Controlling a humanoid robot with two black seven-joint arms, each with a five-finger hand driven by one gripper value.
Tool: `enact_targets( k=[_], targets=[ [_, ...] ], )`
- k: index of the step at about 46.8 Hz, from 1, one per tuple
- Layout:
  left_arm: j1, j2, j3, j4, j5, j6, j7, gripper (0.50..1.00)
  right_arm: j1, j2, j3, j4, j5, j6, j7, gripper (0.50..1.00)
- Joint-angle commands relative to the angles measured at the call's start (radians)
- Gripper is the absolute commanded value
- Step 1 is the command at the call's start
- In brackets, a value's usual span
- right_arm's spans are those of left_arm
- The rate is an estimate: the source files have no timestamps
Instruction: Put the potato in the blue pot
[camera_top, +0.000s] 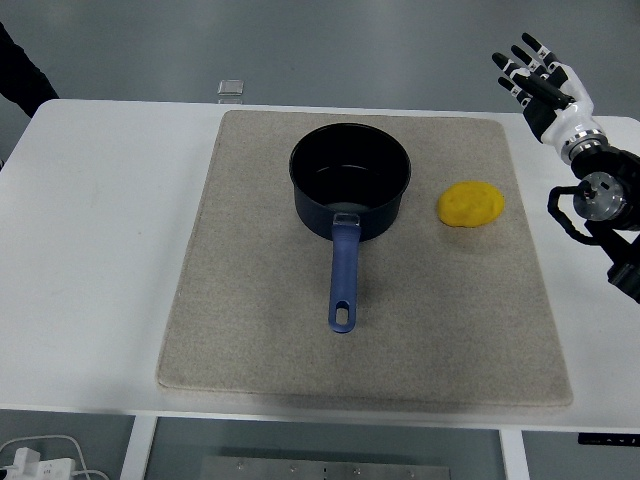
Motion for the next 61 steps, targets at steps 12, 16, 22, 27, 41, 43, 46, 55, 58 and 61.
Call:
enact_targets(
  k=[12, 16, 22, 27, 41, 43, 46, 55, 58, 61],
  targets=[
    [0.0, 0.0, 0.0, 0.002, 0.0, 0.0, 0.0, 0.996, -0.003, 0.001, 0.0, 0.0, 0.0, 0.0, 0.0, 0.93],
    [0.0, 0.0, 0.0, -0.001, 0.0, 0.0, 0.001, 0.996, -0.003, 0.001, 0.0, 0.0, 0.0, 0.0, 0.0, 0.93],
    [0.0, 0.0, 0.0, -0.005, 0.0, 0.0, 0.001, 0.996, 0.002, 0.002, 0.0, 0.001, 0.0, 0.0, 0.0, 0.93],
    [0.0, 0.0, 0.0, -0.004, 0.0, 0.0, 0.001, 0.996, 0.004, 0.001, 0.0, 0.003, 0.0, 0.004, 0.0, 0.93],
    [0.0, 0.0, 0.0, 0.002, 0.0, 0.0, 0.0, 0.996, 0.005, -0.028, -0.011, 0.061, -0.015, 0.043, 0.0, 0.93],
    [0.0, 0.0, 0.0, 0.002, 0.0, 0.0, 0.0, 0.996, 0.004, -0.053, -0.023, 0.092, -0.034, 0.058, 0.0, 0.93],
    [0.0, 0.0, -0.002, 0.002, 0.0, 0.0, 0.0, 0.996, -0.007, -0.094, -0.031, 0.173, -0.09, 0.063, 0.0, 0.93],
    [0.003, 0.0, -0.002, 0.004, 0.0, 0.0, 0.001, 0.996, -0.058, -0.214, -0.083, 0.356, -0.239, 0.06, 0.002, 0.93],
    [0.005, 0.0, -0.002, 0.002, 0.0, 0.0, 0.001, 0.996, -0.058, -0.237, -0.147, 0.374, -0.279, 0.047, 0.002, 0.93],
    [0.006, 0.0, -0.002, 0.004, 0.0, 0.0, 0.001, 0.996, -0.058, -0.263, -0.199, 0.386, -0.317, 0.032, 0.002, 0.93]
  ],
)
